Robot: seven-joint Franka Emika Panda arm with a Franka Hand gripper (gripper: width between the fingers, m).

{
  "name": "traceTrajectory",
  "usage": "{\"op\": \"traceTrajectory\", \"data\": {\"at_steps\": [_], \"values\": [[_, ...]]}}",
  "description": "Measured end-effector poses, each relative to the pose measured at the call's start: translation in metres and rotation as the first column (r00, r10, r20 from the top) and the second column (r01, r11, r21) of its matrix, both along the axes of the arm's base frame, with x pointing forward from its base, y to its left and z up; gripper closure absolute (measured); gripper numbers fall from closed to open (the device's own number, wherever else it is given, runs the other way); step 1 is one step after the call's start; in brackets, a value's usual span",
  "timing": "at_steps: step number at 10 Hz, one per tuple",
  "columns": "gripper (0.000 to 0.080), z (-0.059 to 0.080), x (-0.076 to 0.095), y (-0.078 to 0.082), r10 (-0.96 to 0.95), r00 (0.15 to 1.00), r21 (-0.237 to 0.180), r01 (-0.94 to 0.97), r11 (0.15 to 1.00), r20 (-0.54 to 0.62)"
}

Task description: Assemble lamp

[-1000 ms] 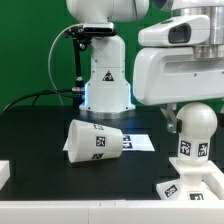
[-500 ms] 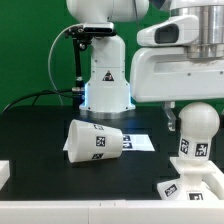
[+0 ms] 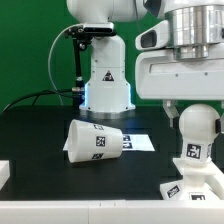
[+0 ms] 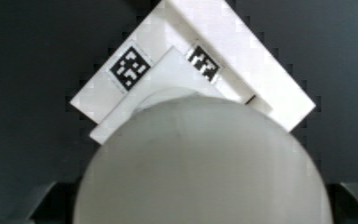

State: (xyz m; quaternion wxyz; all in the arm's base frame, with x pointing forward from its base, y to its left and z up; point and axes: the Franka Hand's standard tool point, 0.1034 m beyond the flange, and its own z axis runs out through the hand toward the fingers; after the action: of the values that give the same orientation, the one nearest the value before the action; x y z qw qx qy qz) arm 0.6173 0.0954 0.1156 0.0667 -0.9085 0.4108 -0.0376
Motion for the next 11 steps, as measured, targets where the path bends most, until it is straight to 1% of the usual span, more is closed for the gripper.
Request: {"op": "traceTrajectory", "data": {"at_steps": [1,2,3,4,5,6,7,9,10,11], "values": [[0.0223,0.0001,0.0,0.0007,-0.011,1.0,0.005,0.011,1.0,-0.001],[0.0138,-0.0006,-0.0003,0.0011,0.012,1.0,0.003,-0.012,1.0,0.0],[0.0138,-0.0007,-0.0007,0.0019,0.06,0.998,-0.009,-0.06,0.998,0.002],[0.0112,-0.0001,-0.0004,0.0034,0.28,0.96,-0.065,-0.278,0.958,0.01],[0.0102,0.0009,-0.0007,0.002,0.483,0.875,-0.095,-0.481,0.871,-0.003],[0.0102,0.0022,-0.0016,0.0025,0.627,0.778,-0.116,-0.626,0.771,-0.029],[0.0101,0.0019,-0.0027,0.0051,0.681,0.731,-0.127,-0.68,0.722,-0.041],[0.0101,0.0015,-0.0022,0.0024,0.777,0.627,-0.138,-0.775,0.617,-0.047],[0.0101,0.0011,-0.0022,0.0015,0.842,0.537,-0.149,-0.838,0.524,-0.057],[0.0101,-0.0006,-0.0023,0.0001,0.919,0.385,-0.169,-0.915,0.367,-0.088]]}}
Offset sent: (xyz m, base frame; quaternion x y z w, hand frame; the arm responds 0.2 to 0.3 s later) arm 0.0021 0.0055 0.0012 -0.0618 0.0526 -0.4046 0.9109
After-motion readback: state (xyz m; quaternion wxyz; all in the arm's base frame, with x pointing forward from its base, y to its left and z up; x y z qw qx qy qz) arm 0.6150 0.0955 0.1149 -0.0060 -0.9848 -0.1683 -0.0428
